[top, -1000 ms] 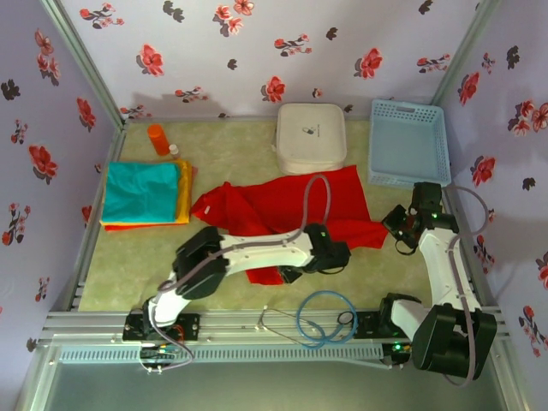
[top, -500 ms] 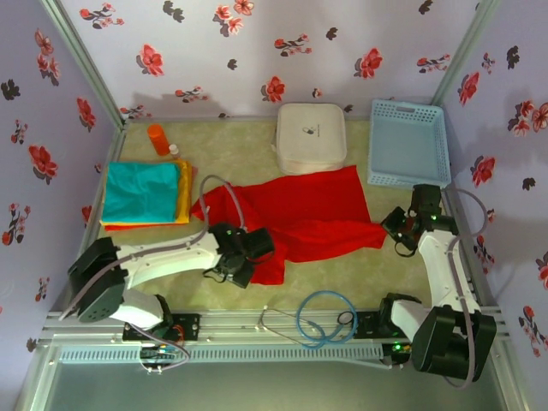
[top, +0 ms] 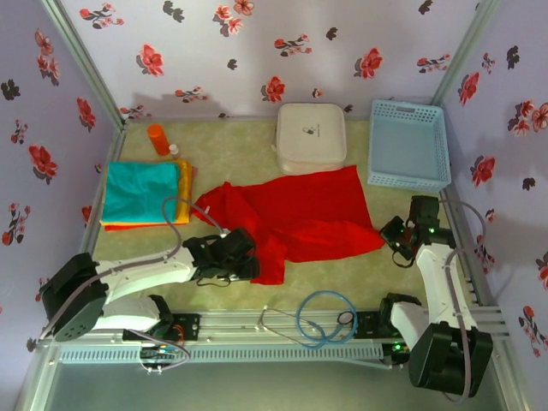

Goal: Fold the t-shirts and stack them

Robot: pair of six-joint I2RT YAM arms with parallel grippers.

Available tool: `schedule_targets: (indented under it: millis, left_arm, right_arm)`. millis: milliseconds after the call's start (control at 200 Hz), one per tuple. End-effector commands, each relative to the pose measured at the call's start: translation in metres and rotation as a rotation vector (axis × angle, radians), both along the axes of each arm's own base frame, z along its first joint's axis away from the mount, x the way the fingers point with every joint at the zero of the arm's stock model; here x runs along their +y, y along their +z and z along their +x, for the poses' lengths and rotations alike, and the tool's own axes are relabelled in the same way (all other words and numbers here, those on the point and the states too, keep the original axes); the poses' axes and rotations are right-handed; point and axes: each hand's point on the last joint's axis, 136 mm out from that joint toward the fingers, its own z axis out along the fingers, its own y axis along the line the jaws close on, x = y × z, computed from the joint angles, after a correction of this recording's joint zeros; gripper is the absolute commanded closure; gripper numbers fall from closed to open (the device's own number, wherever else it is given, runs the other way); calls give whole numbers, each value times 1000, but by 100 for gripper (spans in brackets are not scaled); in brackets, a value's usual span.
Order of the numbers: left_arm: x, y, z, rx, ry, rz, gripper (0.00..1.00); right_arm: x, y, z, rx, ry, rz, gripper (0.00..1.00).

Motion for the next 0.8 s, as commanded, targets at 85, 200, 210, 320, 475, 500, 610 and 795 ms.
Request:
schedule_targets:
  millis: [85, 200, 210, 320, 475, 500, 610, 795]
  left_arm:
    - [-15, -17, 9, 29, 46, -14, 63]
    - [-11, -21, 10, 38, 19, 60, 79]
    - [-10, -21, 10, 40, 16, 65, 81]
    - [-4, -9, 10, 31, 2, 101, 94]
    - [17, 14, 2, 28, 16, 127, 100]
    - [21, 18, -1, 32, 23, 126, 100]
    - [37, 39, -15, 36, 57, 90, 100]
    - [69, 68, -46, 57, 124, 43, 100]
  right_arm:
    - [-5, 1, -10, 13, -46, -18, 100]
    - [-10, 1, -16, 22, -77, -40, 100]
    - [-11, 1, -16, 21, -80, -42, 100]
    - [-15, 6, -21, 17, -108, -59, 100]
    - [-17, 13, -35, 47, -155, -68, 100]
    - [-17, 15, -38, 51, -155, -68, 100]
    - [-15, 25, -49, 43, -149, -76, 100]
    - [-6, 32, -63, 62, -122, -52, 100]
